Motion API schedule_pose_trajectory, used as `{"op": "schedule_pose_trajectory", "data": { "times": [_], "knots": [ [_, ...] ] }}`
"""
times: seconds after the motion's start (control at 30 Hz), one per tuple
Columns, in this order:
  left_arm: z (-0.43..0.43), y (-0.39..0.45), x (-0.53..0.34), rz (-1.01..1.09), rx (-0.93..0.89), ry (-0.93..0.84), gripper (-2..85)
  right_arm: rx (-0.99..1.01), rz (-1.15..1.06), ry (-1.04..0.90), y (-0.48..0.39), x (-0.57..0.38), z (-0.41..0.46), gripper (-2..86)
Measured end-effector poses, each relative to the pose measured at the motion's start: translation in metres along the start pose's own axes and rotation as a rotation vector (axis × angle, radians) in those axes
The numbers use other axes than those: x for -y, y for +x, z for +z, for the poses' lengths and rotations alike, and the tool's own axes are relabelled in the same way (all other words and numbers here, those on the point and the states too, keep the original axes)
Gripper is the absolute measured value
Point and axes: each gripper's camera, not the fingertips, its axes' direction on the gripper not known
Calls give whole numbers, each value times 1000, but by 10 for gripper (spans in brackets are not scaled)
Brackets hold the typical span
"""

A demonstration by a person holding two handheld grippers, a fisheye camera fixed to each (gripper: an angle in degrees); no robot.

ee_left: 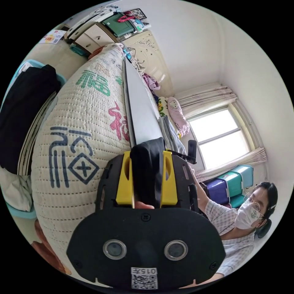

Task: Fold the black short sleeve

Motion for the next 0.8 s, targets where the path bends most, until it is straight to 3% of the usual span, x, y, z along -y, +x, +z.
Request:
{"op": "schedule_pose_trajectory", "data": {
  "times": [0.23, 0.3, 0.53, 0.63, 0.8],
  "knots": [
    [-3, -1, -13, -1, 35, 82, 80, 77, 80, 155, 6, -1, -24, 134],
    [2, 8, -16, 29, 86, 84, 76, 216, 103, 97, 12, 6, -17, 121],
    [3, 38, -41, 90, 254, 111, 67, 221, 123, 145, -25, 4, -19, 32],
    [-5, 68, -58, 129, 277, 137, 64, 226, 47, 204, -59, -11, -48, 22],
    [-7, 188, -86, 397, 333, 146, 62, 170, -133, 343, -127, -54, -153, 14]
  ]
}}
